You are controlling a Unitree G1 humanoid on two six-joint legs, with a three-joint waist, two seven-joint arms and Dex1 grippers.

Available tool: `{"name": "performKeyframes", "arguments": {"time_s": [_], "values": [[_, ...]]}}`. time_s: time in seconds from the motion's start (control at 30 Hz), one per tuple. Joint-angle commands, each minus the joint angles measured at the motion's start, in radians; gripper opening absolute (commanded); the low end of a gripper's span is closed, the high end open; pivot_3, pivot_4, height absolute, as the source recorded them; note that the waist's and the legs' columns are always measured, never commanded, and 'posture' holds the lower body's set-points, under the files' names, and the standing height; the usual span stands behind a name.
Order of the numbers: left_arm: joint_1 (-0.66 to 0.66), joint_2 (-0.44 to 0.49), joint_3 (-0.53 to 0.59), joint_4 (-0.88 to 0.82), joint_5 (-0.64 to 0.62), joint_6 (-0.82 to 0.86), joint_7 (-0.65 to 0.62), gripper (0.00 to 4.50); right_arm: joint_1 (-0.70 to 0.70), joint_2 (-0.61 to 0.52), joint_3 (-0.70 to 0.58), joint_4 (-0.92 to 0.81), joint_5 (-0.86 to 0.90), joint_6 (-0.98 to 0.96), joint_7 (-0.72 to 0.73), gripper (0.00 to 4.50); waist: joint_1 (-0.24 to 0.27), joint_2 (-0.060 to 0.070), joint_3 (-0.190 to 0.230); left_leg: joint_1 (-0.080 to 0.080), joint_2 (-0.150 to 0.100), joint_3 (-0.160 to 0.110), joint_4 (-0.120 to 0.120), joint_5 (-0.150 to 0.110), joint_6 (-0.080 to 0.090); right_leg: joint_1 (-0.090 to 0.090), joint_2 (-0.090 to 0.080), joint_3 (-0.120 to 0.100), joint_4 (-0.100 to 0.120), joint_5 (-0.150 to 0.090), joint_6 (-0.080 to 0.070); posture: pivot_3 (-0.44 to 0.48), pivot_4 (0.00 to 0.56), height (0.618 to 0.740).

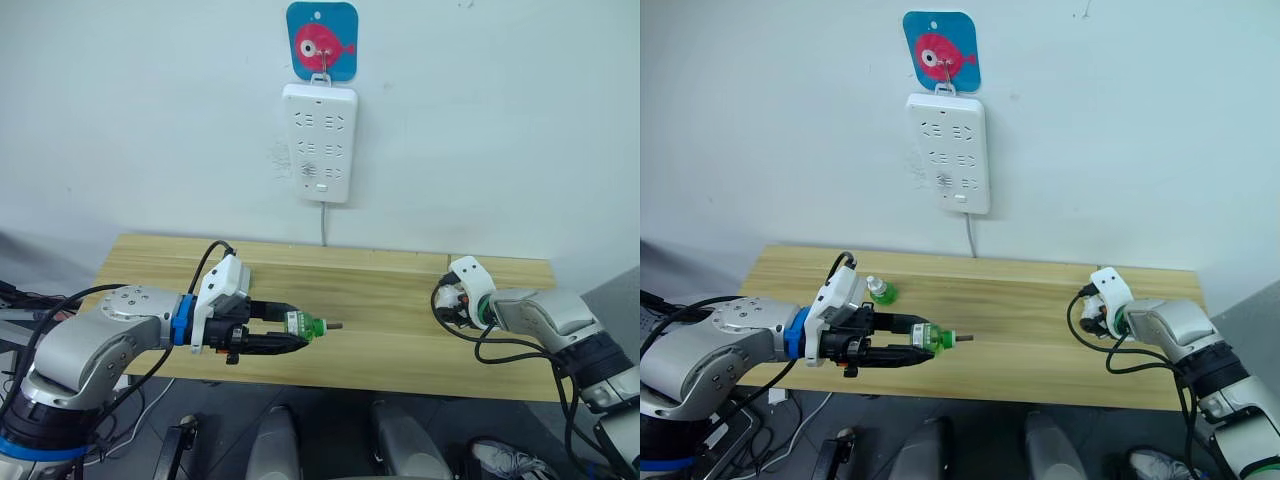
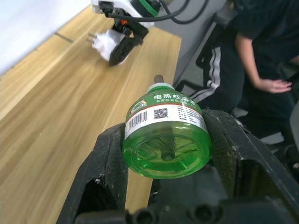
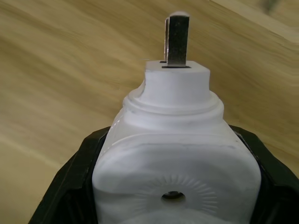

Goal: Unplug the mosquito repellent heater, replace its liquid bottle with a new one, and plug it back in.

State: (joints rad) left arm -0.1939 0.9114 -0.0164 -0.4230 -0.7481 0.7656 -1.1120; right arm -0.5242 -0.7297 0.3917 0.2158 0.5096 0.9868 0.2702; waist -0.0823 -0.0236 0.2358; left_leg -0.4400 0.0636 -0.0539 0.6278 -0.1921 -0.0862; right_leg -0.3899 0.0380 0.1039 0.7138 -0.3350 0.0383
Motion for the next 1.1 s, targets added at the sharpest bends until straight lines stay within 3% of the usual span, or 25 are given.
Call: {"name": "performKeyframes", "arguments": {"time_s": [0.03,0.07,0.1,0.2,0.4,0.57,0.63,0.73,0.8,0.93,1.1], "values": [[0.013,-0.003,-0.006,-0.030,0.025,-0.037,-0.008,2.26,-0.015,0.016,-0.024,0.010,-0.072,-0.007,0.044,3.05,0.000,0.000,0.000,0.000,0.000,0.000,0.000,0.000,0.000,0.000,0.000,0.000,0.000,0.000,0.000,-0.067,0.212,0.718],[0.014,-0.006,-0.008,-0.031,0.027,-0.038,-0.007,2.26,-0.013,0.025,-0.039,0.015,-0.079,0.006,0.050,3.05,-0.001,0.000,0.000,0.000,0.000,0.000,0.000,0.000,0.000,0.000,0.000,0.000,0.000,0.000,0.000,-0.069,0.212,0.718],[0.014,-0.010,-0.010,-0.032,0.029,-0.038,-0.006,2.26,-0.011,0.031,-0.048,0.016,-0.092,0.010,0.057,3.79,-0.001,0.000,0.000,0.000,0.000,0.000,0.000,0.000,0.000,0.000,0.000,0.000,0.000,0.000,0.000,-0.069,0.212,0.718],[0.010,-0.019,-0.012,-0.032,0.031,-0.039,-0.003,2.26,-0.003,0.048,-0.077,0.000,-0.126,0.020,0.062,4.50,-0.001,0.000,0.000,0.000,0.000,0.000,0.000,0.000,0.000,0.000,0.000,0.000,0.000,0.000,0.000,-0.075,0.211,0.718],[0.011,-0.056,0.017,-0.023,0.013,-0.045,0.026,2.26,0.039,0.042,-0.261,-0.157,-0.151,0.050,0.003,4.50,-0.001,0.000,0.000,0.000,0.000,0.000,0.001,0.000,0.000,0.000,0.000,0.000,0.001,0.000,0.000,-0.080,0.209,0.718],[0.023,-0.159,0.064,-0.033,-0.029,-0.052,0.114,2.26,0.134,0.093,-0.531,-0.517,0.056,0.166,0.071,4.50,0.000,0.001,0.000,0.000,0.000,-0.001,0.000,0.000,0.000,0.001,0.000,-0.001,0.001,0.000,0.000,-0.105,0.212,0.718],[0.016,-0.218,0.070,-0.035,-0.022,-0.067,0.168,2.26,0.175,0.142,-0.598,-0.635,0.147,0.180,0.097,4.50,0.000,0.001,0.000,0.000,0.000,-0.002,0.000,0.000,0.000,0.001,0.000,-0.002,0.001,0.000,0.000,-0.105,0.212,0.718],[-0.009,-0.326,0.064,-0.027,0.024,-0.125,0.263,2.26,0.233,0.362,-0.766,-0.752,0.417,0.215,0.026,4.50,-0.003,0.000,0.000,0.001,0.001,-0.003,0.000,0.000,0.000,0.003,0.001,-0.002,0.001,-0.001,0.001,-0.119,0.212,0.718],[-0.023,-0.374,0.058,-0.016,0.061,-0.173,0.297,2.26,0.261,0.452,-0.817,-0.775,0.569,0.233,-0.044,4.50,-0.003,0.000,0.000,0.001,0.000,-0.003,0.001,0.000,0.000,0.003,0.001,-0.002,0.002,0.000,0.001,-0.126,0.210,0.718],[-0.069,-0.475,0.032,0.043,0.151,-0.287,0.362,2.26,0.313,0.632,-0.752,-0.806,0.868,0.167,-0.301,4.50,-0.006,0.000,0.000,0.002,0.000,-0.001,0.002,0.000,0.000,0.004,0.000,0.000,0.002,0.000,0.000,-0.130,0.207,0.718],[-0.086,-0.506,0.001,0.076,0.175,-0.326,0.344,2.26,0.284,0.686,-0.629,-0.806,0.923,0.086,-0.437,4.50,-0.017,0.001,0.000,0.003,-0.001,0.000,0.002,0.000,0.000,0.004,0.001,0.001,0.002,0.000,0.002,-0.125,0.198,0.718]]}}
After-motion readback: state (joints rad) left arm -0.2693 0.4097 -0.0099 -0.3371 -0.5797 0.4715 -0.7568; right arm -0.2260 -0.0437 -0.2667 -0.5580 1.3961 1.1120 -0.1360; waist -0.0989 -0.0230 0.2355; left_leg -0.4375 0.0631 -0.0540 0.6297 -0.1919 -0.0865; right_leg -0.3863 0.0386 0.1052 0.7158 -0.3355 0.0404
